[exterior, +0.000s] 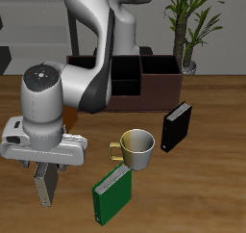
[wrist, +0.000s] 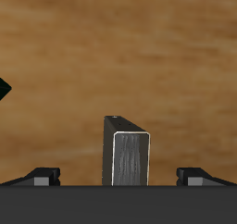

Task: Place the yellow book into the back desk caddy's left compartment

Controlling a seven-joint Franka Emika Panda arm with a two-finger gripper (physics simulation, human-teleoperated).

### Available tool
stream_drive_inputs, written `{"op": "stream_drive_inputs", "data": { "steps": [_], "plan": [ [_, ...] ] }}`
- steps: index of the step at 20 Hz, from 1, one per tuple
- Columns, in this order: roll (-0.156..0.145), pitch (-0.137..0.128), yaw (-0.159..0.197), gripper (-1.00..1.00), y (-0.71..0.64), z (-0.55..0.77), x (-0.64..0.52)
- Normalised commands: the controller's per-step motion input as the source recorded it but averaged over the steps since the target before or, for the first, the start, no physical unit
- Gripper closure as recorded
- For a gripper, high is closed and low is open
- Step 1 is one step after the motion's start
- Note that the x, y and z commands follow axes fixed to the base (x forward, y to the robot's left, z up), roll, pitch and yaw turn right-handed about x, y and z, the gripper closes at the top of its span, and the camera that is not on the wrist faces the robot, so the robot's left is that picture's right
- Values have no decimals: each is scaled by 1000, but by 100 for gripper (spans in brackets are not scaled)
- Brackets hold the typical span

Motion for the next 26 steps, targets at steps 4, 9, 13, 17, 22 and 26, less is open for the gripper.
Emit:
{"op": "stream_drive_inputs", "data": {
  "steps": [4,9,13,17,22,26],
  "plan": [
    [6,27,-4,100,-25,-318,34],
    [-19,18,-15,100,-20,-140,9],
    [2,-8,-3,100,-7,51,13],
    [7,-28,-10,100,84,210,24],
    [15,-43,-33,100,216,445,-41],
    [0,-33,-31,100,176,562,-136]
  ]
}}
